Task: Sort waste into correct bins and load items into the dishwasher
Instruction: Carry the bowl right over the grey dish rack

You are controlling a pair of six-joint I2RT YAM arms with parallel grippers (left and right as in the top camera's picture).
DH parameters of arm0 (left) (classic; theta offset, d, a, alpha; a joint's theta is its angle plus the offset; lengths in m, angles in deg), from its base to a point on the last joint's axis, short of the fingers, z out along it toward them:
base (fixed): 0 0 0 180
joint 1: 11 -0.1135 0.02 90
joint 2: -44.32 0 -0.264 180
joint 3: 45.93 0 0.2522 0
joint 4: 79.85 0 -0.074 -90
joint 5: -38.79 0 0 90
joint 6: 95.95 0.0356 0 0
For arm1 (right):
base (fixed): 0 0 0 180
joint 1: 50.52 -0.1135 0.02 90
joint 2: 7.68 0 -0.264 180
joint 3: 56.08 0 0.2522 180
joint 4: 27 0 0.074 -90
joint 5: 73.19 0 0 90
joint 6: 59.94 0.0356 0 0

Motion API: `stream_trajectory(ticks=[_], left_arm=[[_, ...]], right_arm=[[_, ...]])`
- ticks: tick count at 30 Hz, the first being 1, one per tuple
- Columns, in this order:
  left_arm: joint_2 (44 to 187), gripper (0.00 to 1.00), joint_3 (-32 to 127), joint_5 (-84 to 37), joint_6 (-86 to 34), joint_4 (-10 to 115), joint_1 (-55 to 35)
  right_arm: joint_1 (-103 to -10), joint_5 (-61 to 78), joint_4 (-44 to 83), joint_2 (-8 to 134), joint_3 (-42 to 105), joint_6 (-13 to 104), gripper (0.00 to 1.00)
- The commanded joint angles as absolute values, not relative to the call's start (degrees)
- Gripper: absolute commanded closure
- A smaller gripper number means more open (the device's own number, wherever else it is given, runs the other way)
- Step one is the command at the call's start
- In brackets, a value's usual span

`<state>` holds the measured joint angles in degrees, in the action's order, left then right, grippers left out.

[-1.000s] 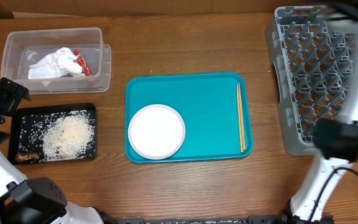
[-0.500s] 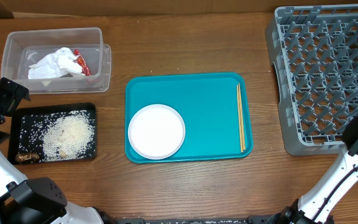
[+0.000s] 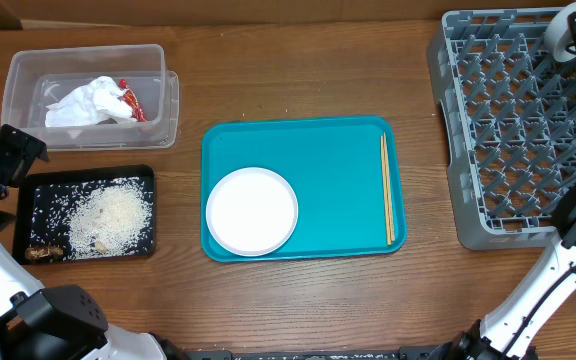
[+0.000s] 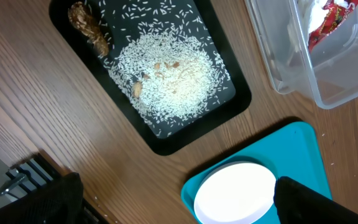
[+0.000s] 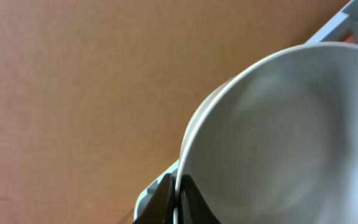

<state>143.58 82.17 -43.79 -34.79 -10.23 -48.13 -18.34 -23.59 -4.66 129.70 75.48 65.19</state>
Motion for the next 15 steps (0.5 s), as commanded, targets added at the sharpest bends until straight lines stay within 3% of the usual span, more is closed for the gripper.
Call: stream_trajectory(ticks=[1, 15], left_arm=[[143.43, 0.00, 81.91, -44.18, -35.77, -10.25, -47.67], [143.43, 0.00, 81.91, -44.18, -35.77, -10.23, -47.69]], right_arm=[[-17.09, -25.80, -3.69, 129.09, 73.38, 66.13, 0.96], [-10.80, -32.99, 6.27, 129.07, 73.41, 72.05, 0.96]])
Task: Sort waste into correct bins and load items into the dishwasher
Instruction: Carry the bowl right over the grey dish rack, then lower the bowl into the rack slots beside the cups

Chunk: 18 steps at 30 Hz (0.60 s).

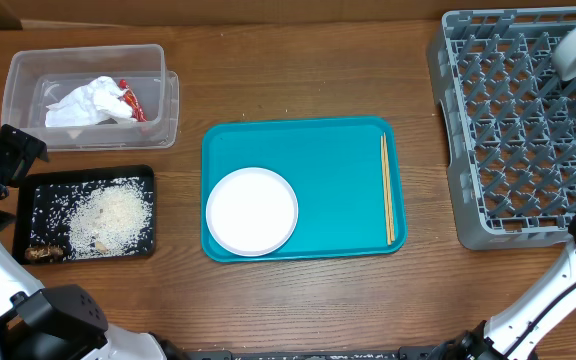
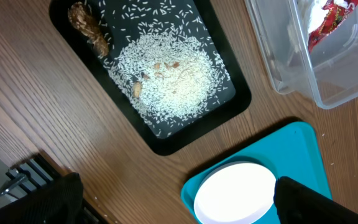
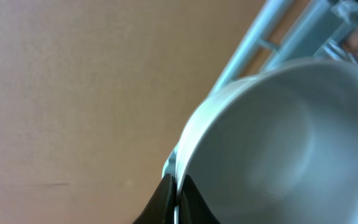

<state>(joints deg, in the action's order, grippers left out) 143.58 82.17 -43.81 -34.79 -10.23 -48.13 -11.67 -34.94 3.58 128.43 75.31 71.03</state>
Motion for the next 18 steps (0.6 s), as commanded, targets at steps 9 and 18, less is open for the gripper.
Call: stream_trajectory(ticks=[9, 18], left_arm=[[143.43, 0.00, 81.91, -44.18, -35.75, -10.23, -47.67], [143.43, 0.00, 81.91, -44.18, -35.77, -10.23, -47.69]], right_arm=[[-9.20, -32.47, 14.07, 127.25, 73.65, 72.03, 0.81], [-7.98, -24.95, 24.15, 118.29, 73.67, 66.85, 0.76]])
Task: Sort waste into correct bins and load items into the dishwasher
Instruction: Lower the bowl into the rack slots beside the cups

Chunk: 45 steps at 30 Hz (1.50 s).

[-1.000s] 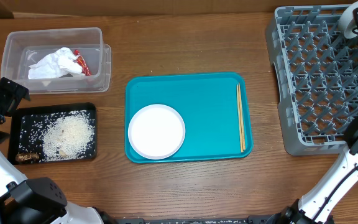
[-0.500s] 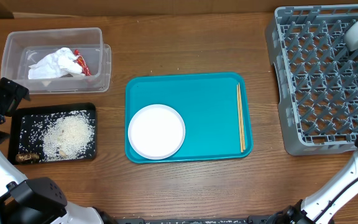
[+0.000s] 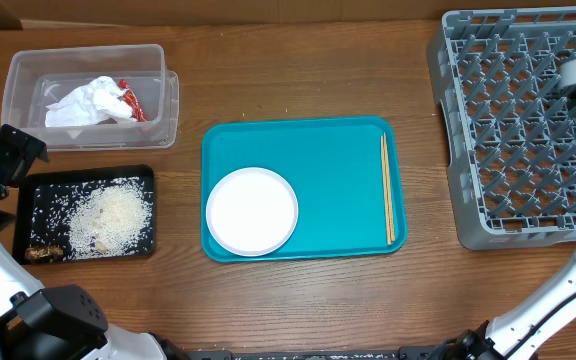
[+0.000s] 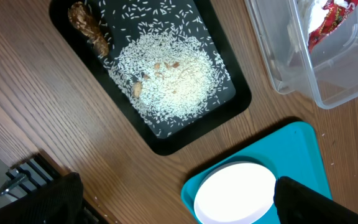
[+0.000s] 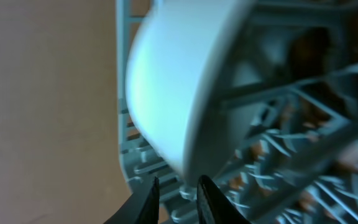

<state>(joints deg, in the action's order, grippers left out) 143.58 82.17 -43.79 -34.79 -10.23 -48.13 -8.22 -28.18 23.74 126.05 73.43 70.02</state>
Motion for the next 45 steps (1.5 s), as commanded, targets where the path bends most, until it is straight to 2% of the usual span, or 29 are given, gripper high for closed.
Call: stream_trajectory(ticks=[1, 7, 12, 19, 27, 36, 45], left_arm=[[143.43, 0.00, 81.91, -44.18, -35.75, -10.25, -47.69], [143.43, 0.00, 81.91, -44.18, -35.75, -10.23, -47.69], [143.43, 0.00, 81.91, -44.18, -35.75, -10.23, -47.69], [143.43, 0.00, 81.91, -44.18, -35.75, -10.25, -47.69], [143.43, 0.00, 81.91, -44.18, -35.77, -10.23, -47.69], [143.43, 0.00, 81.91, -44.18, -35.77, -10.23, -47.69], [143.43, 0.00, 81.91, -44.18, -35.75, -10.23, -47.69]], right_arm=[[-8.02, -24.56, 24.89, 117.22, 73.67, 66.37, 0.75], [-8.59, -21.61, 27.21, 112.13, 73.67, 65.98, 0.75], [-10.90, -13.63, 25.40, 111.73, 73.58, 65.52, 0.75], [-19.04, 8.10, 21.37, 113.79, 73.52, 62.48, 0.94], [-25.72, 22.41, 15.78, 119.65, 73.52, 61.72, 0.93], [-24.83, 30.28, 20.37, 122.97, 73.52, 61.41, 0.94], [-24.22, 37.82, 25.55, 119.49, 73.69, 58.24, 0.95]])
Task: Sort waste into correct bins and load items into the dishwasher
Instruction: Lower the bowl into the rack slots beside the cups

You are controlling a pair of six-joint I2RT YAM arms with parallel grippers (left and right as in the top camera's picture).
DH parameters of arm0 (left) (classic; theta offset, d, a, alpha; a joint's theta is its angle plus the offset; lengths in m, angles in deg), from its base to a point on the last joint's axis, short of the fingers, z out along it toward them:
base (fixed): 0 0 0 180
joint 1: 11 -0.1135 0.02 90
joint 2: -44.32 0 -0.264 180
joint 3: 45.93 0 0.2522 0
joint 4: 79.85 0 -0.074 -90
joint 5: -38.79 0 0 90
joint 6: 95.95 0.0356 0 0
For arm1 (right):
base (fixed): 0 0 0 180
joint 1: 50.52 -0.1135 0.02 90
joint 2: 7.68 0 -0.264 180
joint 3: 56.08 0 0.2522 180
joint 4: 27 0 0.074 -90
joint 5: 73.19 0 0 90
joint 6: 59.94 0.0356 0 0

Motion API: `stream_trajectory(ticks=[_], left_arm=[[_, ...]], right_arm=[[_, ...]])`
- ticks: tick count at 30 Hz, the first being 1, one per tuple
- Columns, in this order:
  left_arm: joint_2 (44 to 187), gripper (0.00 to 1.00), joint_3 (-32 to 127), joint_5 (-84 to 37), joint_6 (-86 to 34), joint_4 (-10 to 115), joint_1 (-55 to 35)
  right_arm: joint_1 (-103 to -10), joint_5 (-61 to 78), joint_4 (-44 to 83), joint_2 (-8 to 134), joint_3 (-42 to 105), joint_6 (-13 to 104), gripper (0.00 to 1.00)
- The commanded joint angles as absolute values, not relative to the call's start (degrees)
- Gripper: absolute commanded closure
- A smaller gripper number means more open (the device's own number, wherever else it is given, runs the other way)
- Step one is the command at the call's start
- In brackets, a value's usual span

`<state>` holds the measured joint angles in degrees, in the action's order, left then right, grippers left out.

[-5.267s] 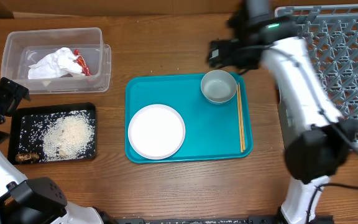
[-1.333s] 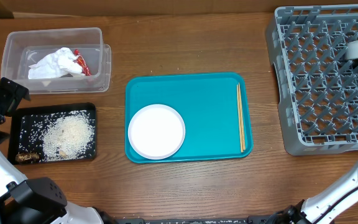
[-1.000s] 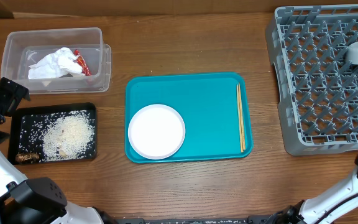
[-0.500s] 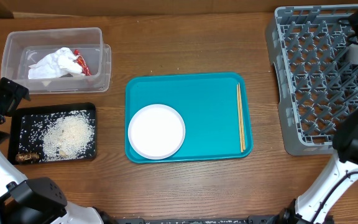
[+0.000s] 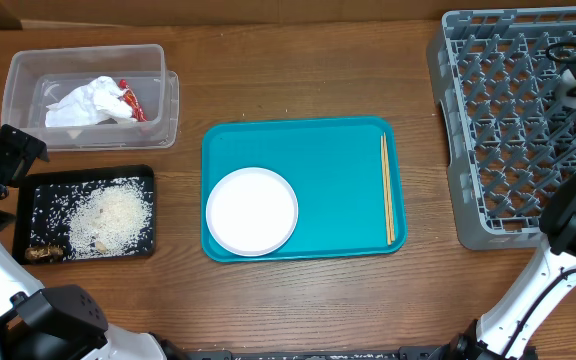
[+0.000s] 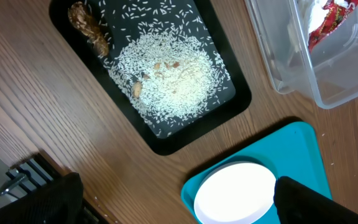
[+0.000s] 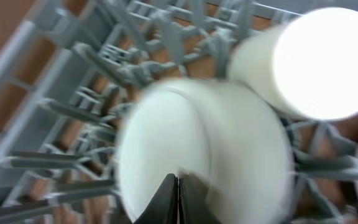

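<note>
A white bowl (image 7: pixel 160 143) lies among the tines of the grey dishwasher rack (image 5: pixel 508 130) at the far right. My right gripper (image 7: pixel 178 186) is shut, its tips just in front of the bowl; the view is blurred, so contact cannot be told. A white plate (image 5: pixel 252 210) and wooden chopsticks (image 5: pixel 387 188) lie on the teal tray (image 5: pixel 328 150). My left gripper (image 6: pixel 179 208) hangs wide open and empty, high over the table's left side.
A white cup (image 7: pixel 316 62) stands in the rack beside the bowl. A clear bin (image 5: pixel 163 110) at the back left holds crumpled paper and a red wrapper. A black tray (image 5: pixel 38 185) in front of it holds rice and food scraps.
My right gripper was open beside the bowl resting in the rack; it is now shut and faces the bowl from another angle. The left arm has not moved.
My right gripper was shut on the bowl's rim beside the rack's far corner, then over the rack's edge. After that the bowl sat in the rack with the fingers apart. Now the fingers are shut and the bowl rests in the rack. The left arm stayed still.
</note>
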<state>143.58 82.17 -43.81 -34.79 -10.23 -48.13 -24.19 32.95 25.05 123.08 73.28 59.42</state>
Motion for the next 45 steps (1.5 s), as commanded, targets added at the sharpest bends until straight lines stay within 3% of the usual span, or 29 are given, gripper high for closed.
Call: stream_trajectory(ticks=[1, 12, 20, 45], left_arm=[[143.43, 0.00, 81.91, -44.18, -35.75, -10.23, -47.69], [143.43, 0.00, 81.91, -44.18, -35.75, -10.25, -47.69], [143.43, 0.00, 81.91, -44.18, -35.77, -10.23, -47.69], [143.43, 0.00, 81.91, -44.18, -35.77, -10.23, -47.69]], right_arm=[[-24.17, 38.26, 26.18, 118.88, 73.69, 58.09, 0.95], [-23.65, 37.69, 29.70, 114.71, 73.69, 57.41, 0.94], [-23.67, 28.08, 25.68, 115.91, 73.56, 56.38, 0.94], [-17.81, 36.29, 30.66, 122.73, 73.69, 56.91, 0.96]])
